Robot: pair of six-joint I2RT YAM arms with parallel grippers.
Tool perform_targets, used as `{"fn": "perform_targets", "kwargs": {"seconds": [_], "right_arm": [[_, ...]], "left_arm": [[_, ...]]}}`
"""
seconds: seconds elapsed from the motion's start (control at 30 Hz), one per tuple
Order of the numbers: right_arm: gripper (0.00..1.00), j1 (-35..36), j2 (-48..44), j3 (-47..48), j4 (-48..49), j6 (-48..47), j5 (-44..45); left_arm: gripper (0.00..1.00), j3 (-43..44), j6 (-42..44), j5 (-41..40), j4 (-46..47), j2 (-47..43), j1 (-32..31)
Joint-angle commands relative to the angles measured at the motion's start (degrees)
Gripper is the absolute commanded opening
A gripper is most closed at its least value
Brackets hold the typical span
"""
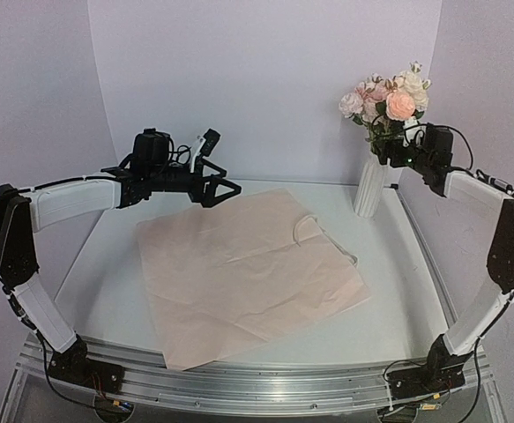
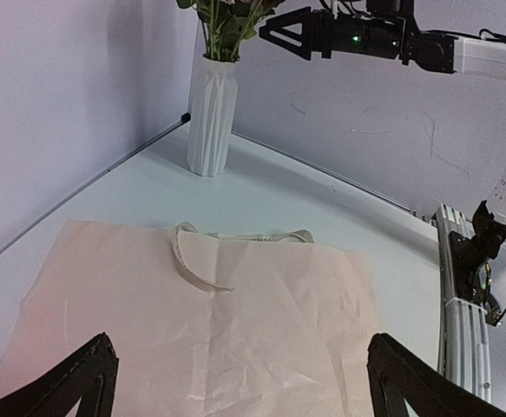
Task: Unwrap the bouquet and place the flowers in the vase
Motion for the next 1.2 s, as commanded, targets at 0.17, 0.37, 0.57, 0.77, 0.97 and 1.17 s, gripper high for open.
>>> {"fn": "perform_targets", "kwargs": {"seconds": [0.17,0.37,0.57,0.77,0.97,1.17], "right_arm": [[0.96,0.3,-9.7,-7.7,-4.4,2.5,0.8],[0.97,0.3,-17.7,-14.1,-8.4,4.6,0.9],[0.98,0.3,-27.8,-26.5,-8.3,12.9,-1.6],[0.98,0.5,-32.4,-36.6,-8.3,17.0,-3.5],[0.98,0.4,-41.8,-48.1,-2.0,20.5,5.4],[0.98,0.4,-55.2,-55.9,-4.1,22.8,13.6]], "left_arm": [[1.00,-0.4,-0.7,-0.1,1.4,-3.6,1.1],[1.00,1.0,-3.6,0.3,-2.5,-5.8,7.3],[1.00,-10.3,-14.5,-7.2,1.5,-12.6,16.7],[1.00,-29.7,-12.1,-11.7,8.7,-23.2,25.3],[1.00,-44.9,-8.2,-10.3,11.8,-32.4,34.5],[1.00,-53.5,-5.0,-10.1,11.7,-40.6,38.7]]}}
